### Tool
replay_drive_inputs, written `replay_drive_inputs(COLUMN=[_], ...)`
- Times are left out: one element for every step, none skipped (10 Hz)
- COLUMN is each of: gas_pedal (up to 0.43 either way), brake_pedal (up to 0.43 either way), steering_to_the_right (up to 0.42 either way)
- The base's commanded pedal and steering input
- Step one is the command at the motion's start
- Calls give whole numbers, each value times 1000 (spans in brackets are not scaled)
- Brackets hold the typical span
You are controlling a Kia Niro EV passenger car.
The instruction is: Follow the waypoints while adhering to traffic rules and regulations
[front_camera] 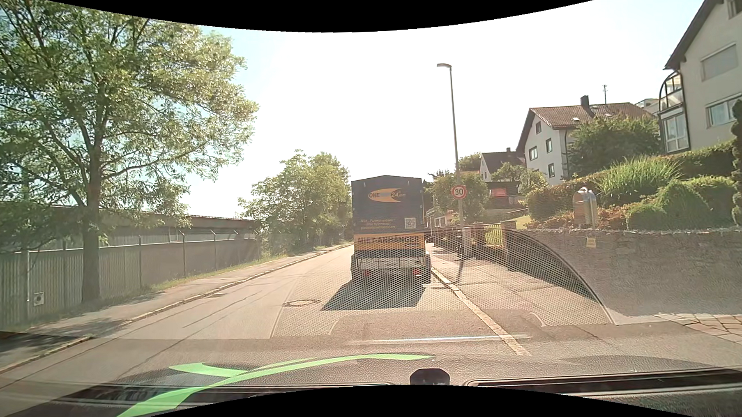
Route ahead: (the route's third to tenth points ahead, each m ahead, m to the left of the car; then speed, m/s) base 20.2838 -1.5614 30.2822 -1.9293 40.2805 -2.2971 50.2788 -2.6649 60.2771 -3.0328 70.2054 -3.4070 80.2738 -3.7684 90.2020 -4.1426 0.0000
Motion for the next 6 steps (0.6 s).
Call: replay_drive_inputs(gas_pedal=[0, 0, 0, 0, 0, 0], brake_pedal=[567, 555, 543, 537, 518, 470], steering_to_the_right=[8, 8, 8, 8, 8, 8])
